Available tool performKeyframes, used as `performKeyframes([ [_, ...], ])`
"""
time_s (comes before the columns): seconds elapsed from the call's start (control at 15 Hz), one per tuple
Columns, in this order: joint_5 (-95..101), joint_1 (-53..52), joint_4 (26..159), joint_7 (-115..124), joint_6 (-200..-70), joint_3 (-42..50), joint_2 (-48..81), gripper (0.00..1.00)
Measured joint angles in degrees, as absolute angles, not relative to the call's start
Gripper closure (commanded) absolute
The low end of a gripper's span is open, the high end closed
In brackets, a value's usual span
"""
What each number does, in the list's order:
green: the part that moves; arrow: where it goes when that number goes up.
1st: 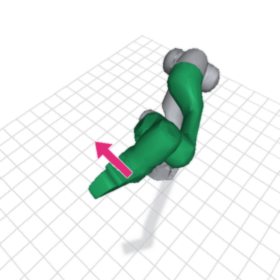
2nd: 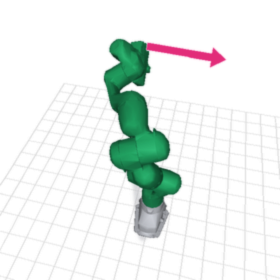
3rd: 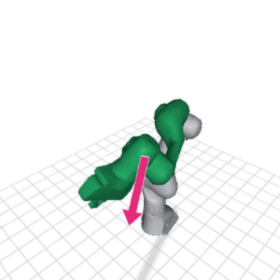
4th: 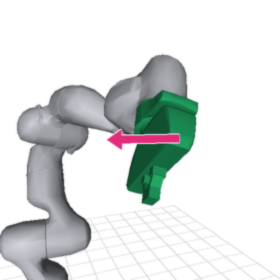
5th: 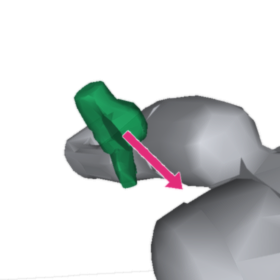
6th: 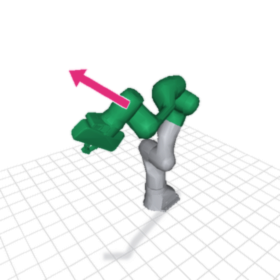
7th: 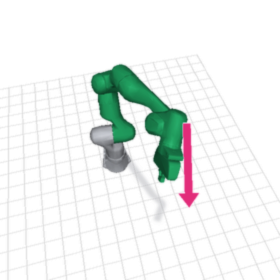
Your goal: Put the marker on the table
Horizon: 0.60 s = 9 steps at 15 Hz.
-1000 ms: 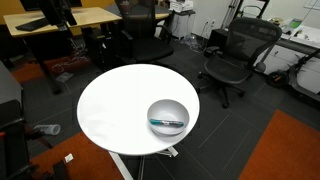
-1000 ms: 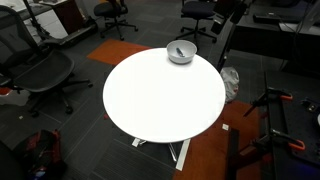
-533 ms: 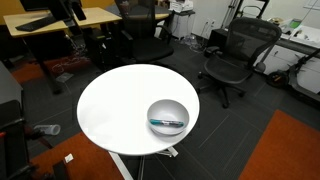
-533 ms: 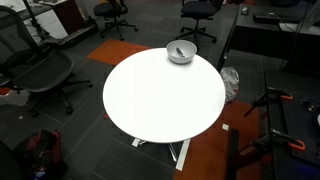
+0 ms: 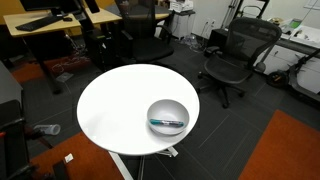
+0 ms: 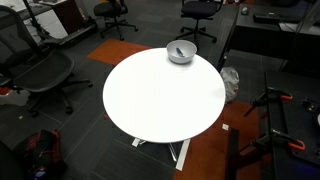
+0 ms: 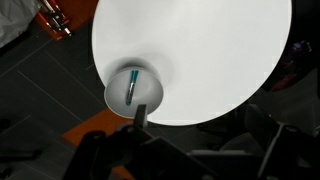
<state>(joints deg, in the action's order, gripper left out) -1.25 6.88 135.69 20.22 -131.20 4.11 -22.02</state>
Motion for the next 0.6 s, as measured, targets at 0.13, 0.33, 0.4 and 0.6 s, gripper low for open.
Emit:
performKeyframes([
  [0.13,-1.3,7.3,134.5,19.6,-131.2,4.9,-20.9,0.0],
  [0.33,-2.1,7.7,132.3,17.6,-131.3,6.5,-18.4,0.0],
  [0.4,-2.8,7.8,131.5,16.5,-131.3,7.2,-17.3,0.0],
  [0.6,-5.3,7.9,129.1,14.0,-131.6,9.2,-13.6,0.0],
])
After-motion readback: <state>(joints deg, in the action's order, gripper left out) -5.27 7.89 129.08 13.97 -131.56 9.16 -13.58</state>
